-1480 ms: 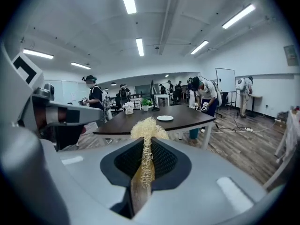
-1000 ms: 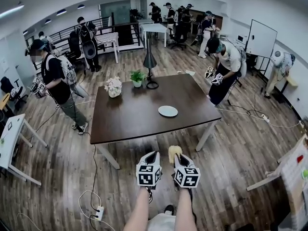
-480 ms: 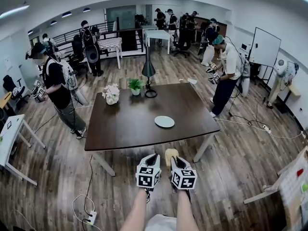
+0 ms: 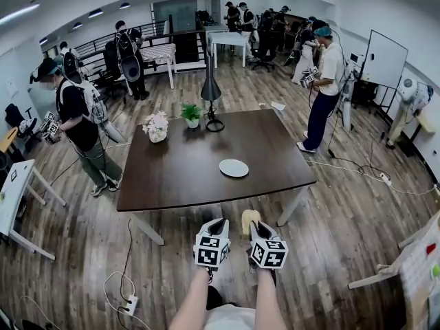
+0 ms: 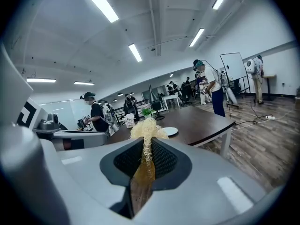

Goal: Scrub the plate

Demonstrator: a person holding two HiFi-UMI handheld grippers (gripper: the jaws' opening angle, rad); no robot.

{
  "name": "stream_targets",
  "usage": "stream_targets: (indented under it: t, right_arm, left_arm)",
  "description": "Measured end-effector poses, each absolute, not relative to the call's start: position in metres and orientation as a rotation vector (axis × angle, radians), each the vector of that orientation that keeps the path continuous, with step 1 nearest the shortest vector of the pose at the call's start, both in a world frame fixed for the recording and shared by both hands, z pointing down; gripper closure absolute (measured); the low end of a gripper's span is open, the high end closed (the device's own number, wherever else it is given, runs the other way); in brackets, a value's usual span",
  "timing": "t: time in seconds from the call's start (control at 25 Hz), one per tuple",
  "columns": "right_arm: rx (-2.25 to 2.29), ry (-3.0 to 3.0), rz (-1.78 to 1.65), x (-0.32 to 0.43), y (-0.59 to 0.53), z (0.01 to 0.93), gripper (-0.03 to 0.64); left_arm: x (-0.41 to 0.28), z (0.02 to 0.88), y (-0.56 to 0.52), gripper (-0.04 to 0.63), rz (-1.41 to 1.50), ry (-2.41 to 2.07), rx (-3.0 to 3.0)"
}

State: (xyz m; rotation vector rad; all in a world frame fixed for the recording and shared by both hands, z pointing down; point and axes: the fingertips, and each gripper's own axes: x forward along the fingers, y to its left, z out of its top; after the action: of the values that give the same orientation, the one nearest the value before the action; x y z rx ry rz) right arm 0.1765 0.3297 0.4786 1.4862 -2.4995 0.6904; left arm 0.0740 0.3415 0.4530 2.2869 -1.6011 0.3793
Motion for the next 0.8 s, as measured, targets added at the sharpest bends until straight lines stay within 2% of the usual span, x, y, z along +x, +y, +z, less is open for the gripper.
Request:
stream_targets:
  t: [0.28, 0.8]
  right_arm:
    - [1.509, -2.453, 0.723, 0.186, 0.305, 0.494, 0.548]
    - [1.556, -2.384, 0.724, 0.159, 0.216, 0.503, 0.549]
  left_arm:
    - [0.077, 0.467, 0.313, 0.595, 0.378, -1.567, 2.278]
    - [0.052, 0.480, 0.211, 0.595, 0.346, -1.484, 2.276]
